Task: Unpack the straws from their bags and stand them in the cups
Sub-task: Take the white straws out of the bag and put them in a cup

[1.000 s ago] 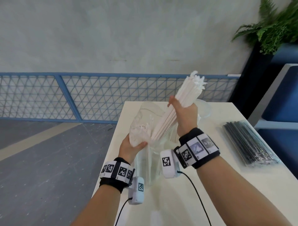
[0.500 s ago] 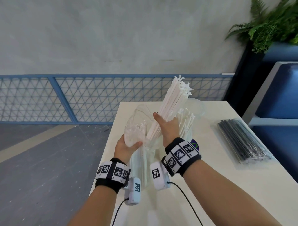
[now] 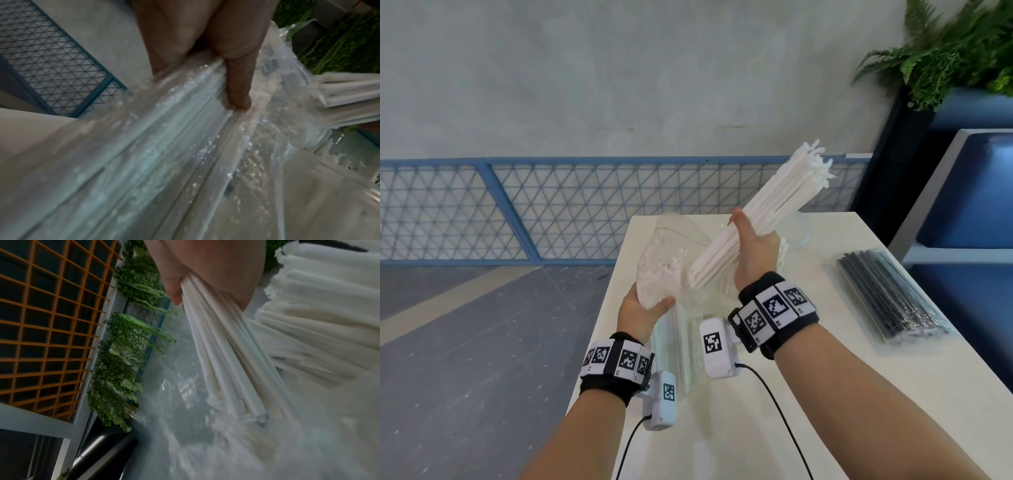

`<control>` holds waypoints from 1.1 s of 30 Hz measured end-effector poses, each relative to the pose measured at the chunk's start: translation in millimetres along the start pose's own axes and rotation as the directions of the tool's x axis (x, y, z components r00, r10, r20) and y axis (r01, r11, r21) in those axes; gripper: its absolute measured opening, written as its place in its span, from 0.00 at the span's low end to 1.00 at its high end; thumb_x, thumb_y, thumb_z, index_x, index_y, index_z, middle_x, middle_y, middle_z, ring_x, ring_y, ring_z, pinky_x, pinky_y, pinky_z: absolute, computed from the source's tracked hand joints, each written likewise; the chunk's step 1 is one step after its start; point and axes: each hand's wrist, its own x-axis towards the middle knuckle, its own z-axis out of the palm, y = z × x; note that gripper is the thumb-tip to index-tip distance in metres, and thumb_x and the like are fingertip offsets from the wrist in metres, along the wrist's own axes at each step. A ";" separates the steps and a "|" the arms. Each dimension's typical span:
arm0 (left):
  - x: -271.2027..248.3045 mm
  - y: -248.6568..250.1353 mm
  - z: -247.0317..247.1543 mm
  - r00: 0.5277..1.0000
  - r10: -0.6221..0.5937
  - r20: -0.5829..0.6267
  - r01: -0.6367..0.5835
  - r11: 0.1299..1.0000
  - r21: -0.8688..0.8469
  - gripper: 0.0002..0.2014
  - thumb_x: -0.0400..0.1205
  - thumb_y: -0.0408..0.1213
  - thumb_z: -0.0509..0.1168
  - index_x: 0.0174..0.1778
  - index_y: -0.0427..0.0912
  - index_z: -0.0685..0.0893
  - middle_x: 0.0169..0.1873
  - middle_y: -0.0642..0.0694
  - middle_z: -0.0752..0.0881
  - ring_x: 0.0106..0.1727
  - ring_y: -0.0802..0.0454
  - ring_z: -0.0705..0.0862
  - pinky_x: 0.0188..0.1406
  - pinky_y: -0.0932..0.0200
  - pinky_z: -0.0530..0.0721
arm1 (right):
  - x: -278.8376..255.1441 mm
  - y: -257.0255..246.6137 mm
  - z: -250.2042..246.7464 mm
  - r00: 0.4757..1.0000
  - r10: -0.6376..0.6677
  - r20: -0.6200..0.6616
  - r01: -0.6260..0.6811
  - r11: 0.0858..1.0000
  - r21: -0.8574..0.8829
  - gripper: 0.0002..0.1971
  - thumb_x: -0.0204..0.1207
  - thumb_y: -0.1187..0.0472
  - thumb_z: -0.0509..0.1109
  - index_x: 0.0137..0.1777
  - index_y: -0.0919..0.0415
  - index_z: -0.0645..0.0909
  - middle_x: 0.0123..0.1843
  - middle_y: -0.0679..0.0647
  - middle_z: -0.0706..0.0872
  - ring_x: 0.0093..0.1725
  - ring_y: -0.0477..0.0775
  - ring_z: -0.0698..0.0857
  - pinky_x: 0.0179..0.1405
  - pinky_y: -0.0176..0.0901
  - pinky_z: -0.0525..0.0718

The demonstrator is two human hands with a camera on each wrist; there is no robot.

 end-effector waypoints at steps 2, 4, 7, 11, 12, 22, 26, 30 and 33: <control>1.7 -2.3 -1.7 1.000 -0.011 -0.020 0.011 1.000 0.004 0.24 0.70 0.31 0.76 0.63 0.37 0.79 0.52 0.43 0.84 0.54 0.45 0.82 0.57 0.54 0.77 | 5.2 -11.5 -2.6 0.999 -0.048 -0.013 0.049 0.997 0.052 0.10 0.72 0.60 0.74 0.47 0.66 0.80 0.36 0.53 0.84 0.37 0.51 0.84 0.40 0.42 0.85; 3.5 -4.2 -2.8 0.999 -0.020 -0.037 0.020 1.000 0.011 0.25 0.70 0.32 0.76 0.63 0.37 0.79 0.52 0.43 0.84 0.55 0.45 0.81 0.57 0.54 0.77 | 11.4 -21.2 -5.4 0.994 -0.089 -0.056 0.093 0.993 0.080 0.07 0.73 0.61 0.73 0.45 0.64 0.79 0.32 0.52 0.82 0.34 0.49 0.83 0.38 0.42 0.85; 4.7 -4.8 -2.5 0.999 -0.021 -0.043 0.022 1.000 0.021 0.25 0.70 0.33 0.76 0.63 0.38 0.79 0.52 0.43 0.84 0.55 0.45 0.82 0.58 0.53 0.78 | 18.9 -27.6 -10.1 0.981 -0.155 -0.112 0.161 0.986 0.039 0.10 0.72 0.61 0.73 0.47 0.66 0.80 0.37 0.55 0.84 0.39 0.54 0.84 0.47 0.50 0.86; 3.1 -3.2 -1.7 0.998 -0.022 -0.054 0.023 0.999 0.025 0.23 0.71 0.32 0.75 0.61 0.38 0.80 0.51 0.43 0.84 0.54 0.47 0.82 0.57 0.55 0.77 | 23.3 -29.0 -15.6 0.970 -0.180 -0.162 0.184 0.983 0.006 0.15 0.72 0.58 0.74 0.54 0.66 0.79 0.44 0.58 0.85 0.44 0.57 0.86 0.51 0.53 0.87; 2.9 -2.8 -1.4 0.998 -0.022 -0.057 0.023 0.999 0.022 0.23 0.71 0.32 0.75 0.61 0.38 0.80 0.51 0.43 0.84 0.54 0.47 0.82 0.57 0.56 0.77 | 24.3 -30.8 -17.7 0.965 -0.194 -0.177 0.199 0.980 0.009 0.17 0.72 0.58 0.73 0.55 0.69 0.79 0.43 0.58 0.85 0.44 0.56 0.86 0.50 0.52 0.87; 3.3 -1.6 -2.5 0.988 -0.033 -0.149 0.035 0.999 0.012 0.23 0.73 0.32 0.74 0.63 0.35 0.78 0.50 0.43 0.82 0.53 0.48 0.78 0.56 0.56 0.75 | 34.2 -39.6 -21.6 0.929 -0.286 -0.234 0.285 0.958 -0.038 0.17 0.75 0.58 0.71 0.58 0.67 0.77 0.46 0.59 0.85 0.45 0.56 0.86 0.44 0.41 0.87; 4.1 -3.6 -3.4 0.989 -0.039 -0.141 0.040 0.999 0.000 0.22 0.72 0.31 0.75 0.61 0.36 0.79 0.52 0.41 0.83 0.55 0.46 0.80 0.57 0.55 0.76 | 33.1 -38.1 -19.0 0.927 -0.293 -0.236 0.287 0.956 -0.060 0.18 0.75 0.57 0.71 0.59 0.68 0.77 0.46 0.58 0.85 0.44 0.54 0.86 0.43 0.39 0.86; 4.9 -8.2 -7.7 0.988 -0.045 -0.145 0.043 0.999 -0.018 0.22 0.72 0.31 0.75 0.60 0.37 0.79 0.51 0.42 0.83 0.55 0.46 0.81 0.57 0.55 0.76 | 35.3 -61.9 -16.4 0.885 -0.391 -0.253 0.385 0.920 -0.074 0.18 0.75 0.56 0.71 0.60 0.65 0.76 0.46 0.50 0.84 0.44 0.45 0.84 0.46 0.35 0.84; 5.7 -8.1 -5.1 0.991 -0.035 -0.130 0.031 0.999 -0.026 0.21 0.72 0.31 0.75 0.60 0.37 0.79 0.52 0.41 0.84 0.55 0.45 0.81 0.57 0.54 0.77 | 29.7 -61.3 -11.3 0.889 -0.437 -0.138 0.412 0.894 -0.176 0.18 0.75 0.56 0.71 0.62 0.63 0.75 0.46 0.47 0.82 0.44 0.42 0.81 0.43 0.29 0.79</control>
